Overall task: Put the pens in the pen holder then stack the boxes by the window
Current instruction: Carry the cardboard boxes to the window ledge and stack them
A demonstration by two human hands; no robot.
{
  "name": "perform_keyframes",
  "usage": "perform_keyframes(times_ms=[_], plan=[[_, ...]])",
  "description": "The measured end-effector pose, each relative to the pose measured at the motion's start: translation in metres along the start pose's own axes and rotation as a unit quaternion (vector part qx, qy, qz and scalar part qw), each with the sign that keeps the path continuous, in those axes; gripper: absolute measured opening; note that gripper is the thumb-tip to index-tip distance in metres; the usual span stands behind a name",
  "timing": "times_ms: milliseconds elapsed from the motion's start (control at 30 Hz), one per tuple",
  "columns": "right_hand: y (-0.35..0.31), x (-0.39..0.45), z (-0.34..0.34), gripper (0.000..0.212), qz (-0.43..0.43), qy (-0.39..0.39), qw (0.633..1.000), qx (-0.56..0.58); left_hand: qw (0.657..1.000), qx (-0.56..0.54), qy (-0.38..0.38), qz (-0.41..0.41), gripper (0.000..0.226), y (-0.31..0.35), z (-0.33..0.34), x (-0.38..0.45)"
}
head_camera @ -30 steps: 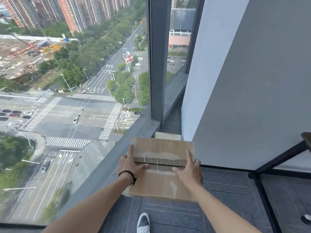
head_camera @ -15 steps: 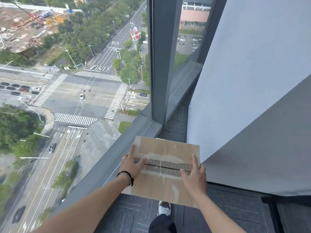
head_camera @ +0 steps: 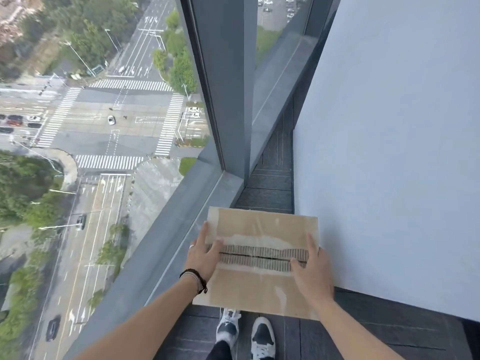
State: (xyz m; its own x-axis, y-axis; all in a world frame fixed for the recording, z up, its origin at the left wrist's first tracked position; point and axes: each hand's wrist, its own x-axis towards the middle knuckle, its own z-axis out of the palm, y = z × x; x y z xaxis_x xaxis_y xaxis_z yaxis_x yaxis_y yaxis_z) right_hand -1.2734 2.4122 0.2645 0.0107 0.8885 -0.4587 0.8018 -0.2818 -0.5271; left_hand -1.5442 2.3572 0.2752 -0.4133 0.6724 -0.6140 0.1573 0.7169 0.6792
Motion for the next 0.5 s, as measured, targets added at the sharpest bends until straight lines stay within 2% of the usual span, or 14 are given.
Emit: perform_keyframes(times_ms=[133, 233, 367, 500], plan=[[0.023, 0.069, 0.050, 0.074, 0.023, 0.018, 1.000, 0.011, 1.000, 0.004, -0.016, 0.001, 0.082, -0.024, 0.031, 0.083], [0.042, 0.118, 0.081, 0.063, 0.037, 0.025, 0.999, 0.025, 0.999, 0.008, -0.040, -0.003, 0.075, -0.041, 0.055, 0.134], [0.067, 0.161, 0.111, 0.057, 0.045, 0.050, 0.997, 0.028, 0.998, 0.021, -0.058, -0.015, 0.076, -0.060, 0.081, 0.178], [0.087, 0.185, 0.132, 0.056, 0.066, 0.031, 0.997, 0.032, 0.998, 0.019, -0.062, -0.018, 0.087, -0.073, 0.101, 0.208]])
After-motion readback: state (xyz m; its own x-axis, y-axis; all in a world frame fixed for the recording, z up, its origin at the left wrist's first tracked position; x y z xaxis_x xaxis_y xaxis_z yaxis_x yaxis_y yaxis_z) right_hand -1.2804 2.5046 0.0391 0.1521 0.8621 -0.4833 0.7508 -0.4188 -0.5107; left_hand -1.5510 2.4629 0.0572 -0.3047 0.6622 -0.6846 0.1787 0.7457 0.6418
